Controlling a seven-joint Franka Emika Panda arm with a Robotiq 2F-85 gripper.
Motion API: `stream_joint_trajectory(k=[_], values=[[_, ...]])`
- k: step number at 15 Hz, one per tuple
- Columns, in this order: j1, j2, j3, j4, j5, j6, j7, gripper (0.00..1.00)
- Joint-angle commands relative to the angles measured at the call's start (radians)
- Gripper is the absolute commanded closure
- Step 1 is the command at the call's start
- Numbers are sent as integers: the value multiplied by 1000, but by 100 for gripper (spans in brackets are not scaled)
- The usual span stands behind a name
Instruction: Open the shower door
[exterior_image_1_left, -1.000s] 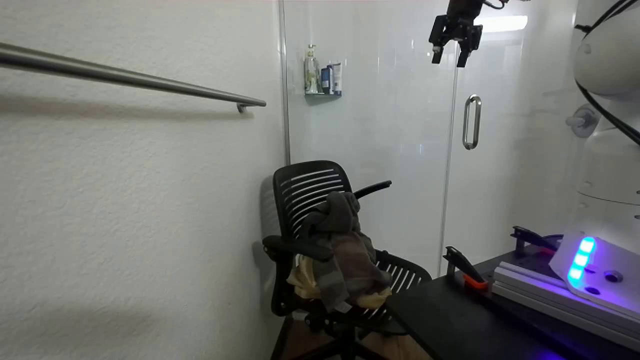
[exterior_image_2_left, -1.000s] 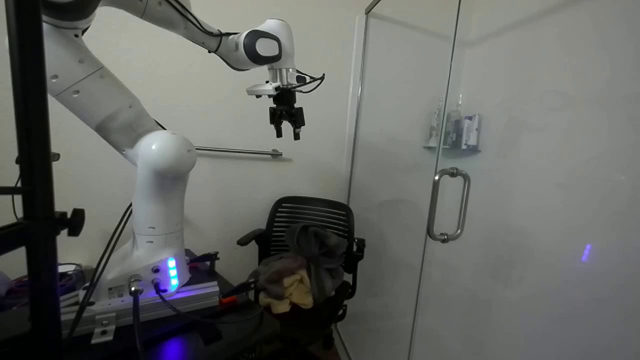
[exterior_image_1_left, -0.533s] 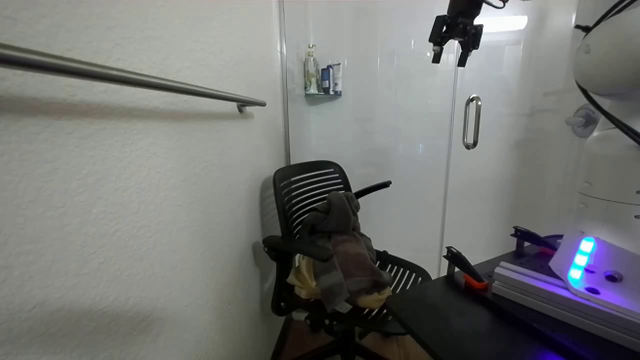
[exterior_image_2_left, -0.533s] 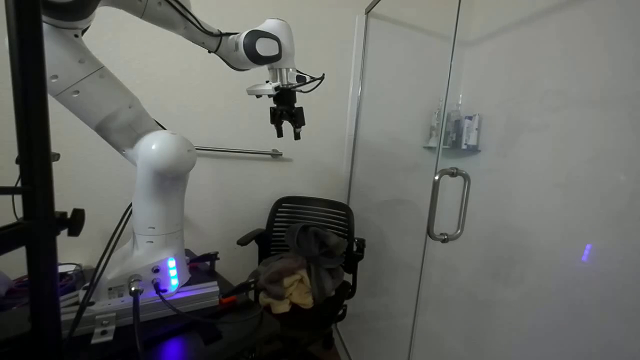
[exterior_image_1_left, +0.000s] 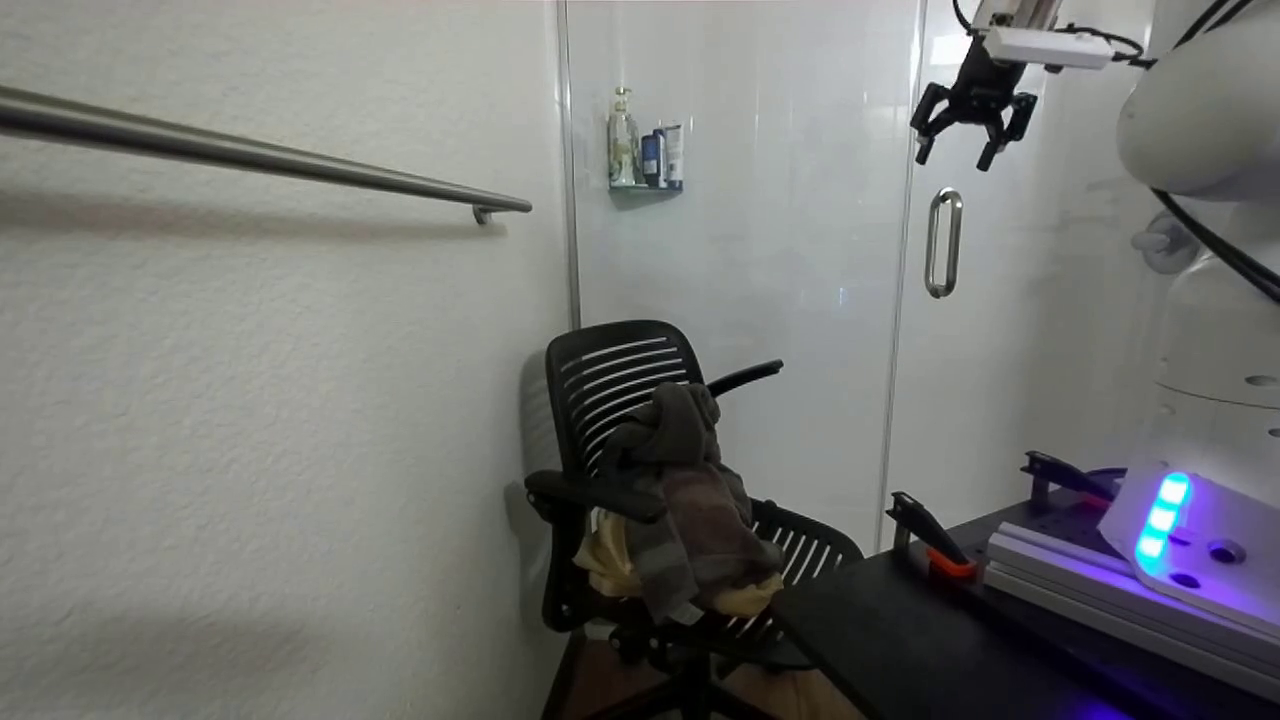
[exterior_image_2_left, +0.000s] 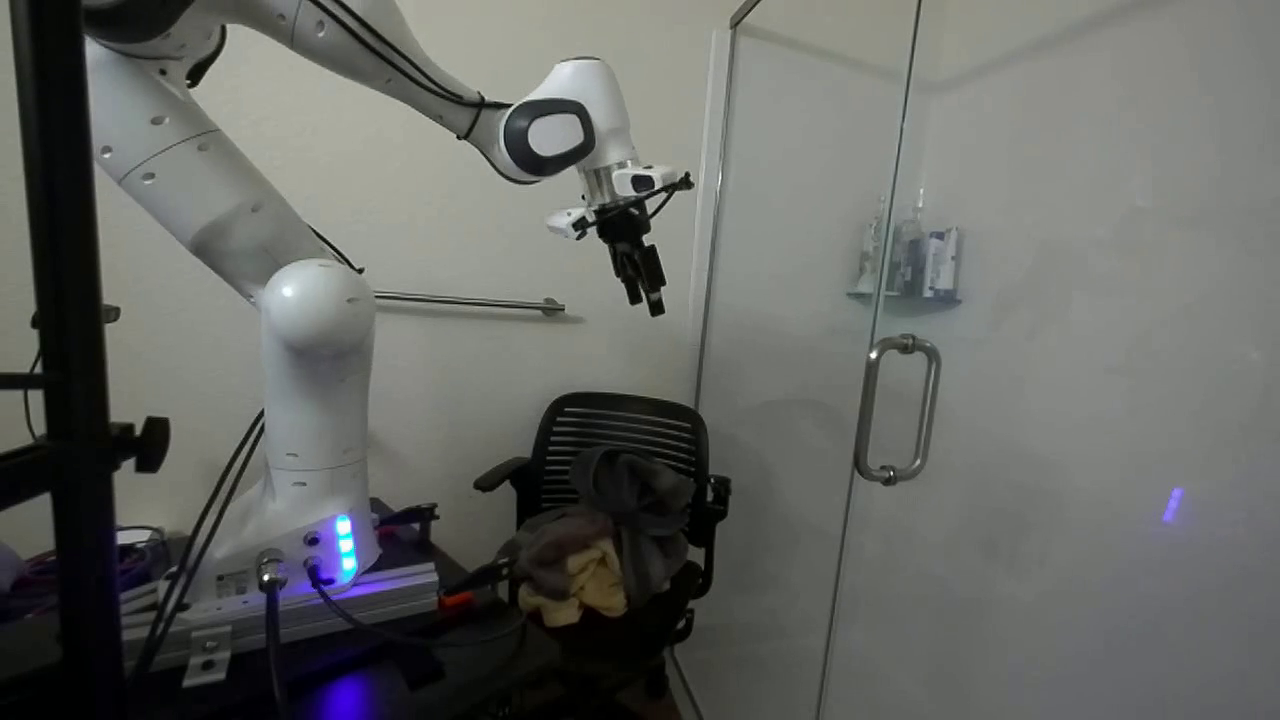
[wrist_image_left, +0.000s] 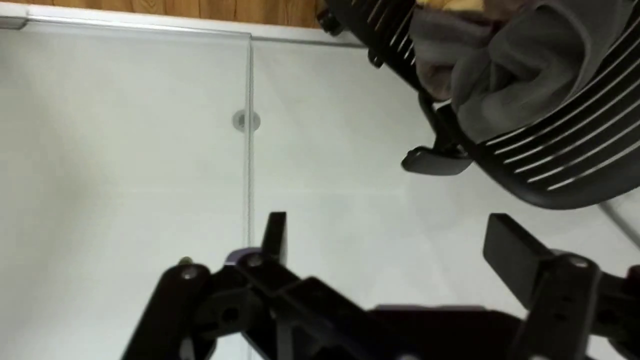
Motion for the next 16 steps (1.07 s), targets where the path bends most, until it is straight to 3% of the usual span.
stream_joint_trajectory(k=[1,2,6,8,10,13,15,16], values=[[-89,123,-15,-25,15,203,66,0],[-66,66,-6,-17,19,126,16,0],[-73,83,0,-13,19,139,18,0],[-185,104,96,-50,-95,274,147,0],[-262,147,131,-63,-168,395,221,0],[-468,221,238,-86,-325,574,364,0],[-604,269,274,-67,-525,649,511,0],[-677,278,307,-54,-615,626,596,0]])
